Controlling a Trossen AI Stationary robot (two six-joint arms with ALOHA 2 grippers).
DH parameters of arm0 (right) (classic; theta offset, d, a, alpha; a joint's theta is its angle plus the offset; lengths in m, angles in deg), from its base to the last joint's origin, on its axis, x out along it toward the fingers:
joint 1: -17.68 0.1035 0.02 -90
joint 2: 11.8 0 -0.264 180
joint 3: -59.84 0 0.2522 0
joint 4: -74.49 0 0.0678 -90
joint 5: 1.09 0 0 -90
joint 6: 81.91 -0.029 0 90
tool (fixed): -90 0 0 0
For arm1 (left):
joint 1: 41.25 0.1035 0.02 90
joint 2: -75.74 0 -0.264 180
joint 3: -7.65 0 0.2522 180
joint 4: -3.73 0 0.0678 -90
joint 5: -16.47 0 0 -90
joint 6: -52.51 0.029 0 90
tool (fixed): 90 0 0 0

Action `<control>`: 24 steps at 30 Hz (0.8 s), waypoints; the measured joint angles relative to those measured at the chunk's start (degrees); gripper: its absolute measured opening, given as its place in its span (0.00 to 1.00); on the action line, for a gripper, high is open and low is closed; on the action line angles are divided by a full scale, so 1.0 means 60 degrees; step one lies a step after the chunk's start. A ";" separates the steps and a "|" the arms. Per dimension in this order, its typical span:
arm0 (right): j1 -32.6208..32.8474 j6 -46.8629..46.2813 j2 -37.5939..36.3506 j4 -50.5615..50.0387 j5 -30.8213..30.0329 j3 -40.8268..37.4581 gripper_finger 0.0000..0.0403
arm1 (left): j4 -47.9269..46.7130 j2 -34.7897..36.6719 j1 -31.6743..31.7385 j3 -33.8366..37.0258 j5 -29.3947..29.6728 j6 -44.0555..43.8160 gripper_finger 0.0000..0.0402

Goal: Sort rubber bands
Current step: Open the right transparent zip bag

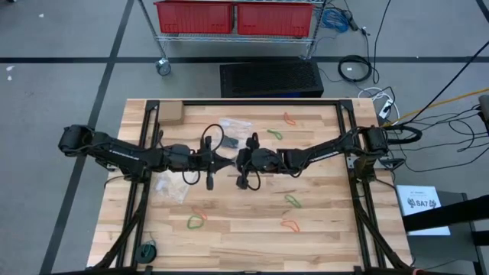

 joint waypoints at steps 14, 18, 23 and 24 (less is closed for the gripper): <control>-0.0021 -0.0097 0.0004 0.0555 0.0643 0.0000 0.47 | 0.0044 0.0000 0.0000 0.0001 0.0077 0.0000 0.00; -0.0062 -0.0399 0.0004 0.0918 0.0632 0.0000 0.61 | 0.0086 0.0000 0.0000 0.0003 0.0079 0.0000 0.00; -0.0057 -0.0689 0.0004 0.0754 0.0683 0.0000 0.65 | 0.0090 0.0000 0.0000 0.0004 0.0079 -0.0003 0.00; -0.0055 -0.0744 0.0004 0.0619 0.0687 0.0000 0.65 | 0.0081 0.0000 0.0000 0.0004 0.0079 -0.0004 0.00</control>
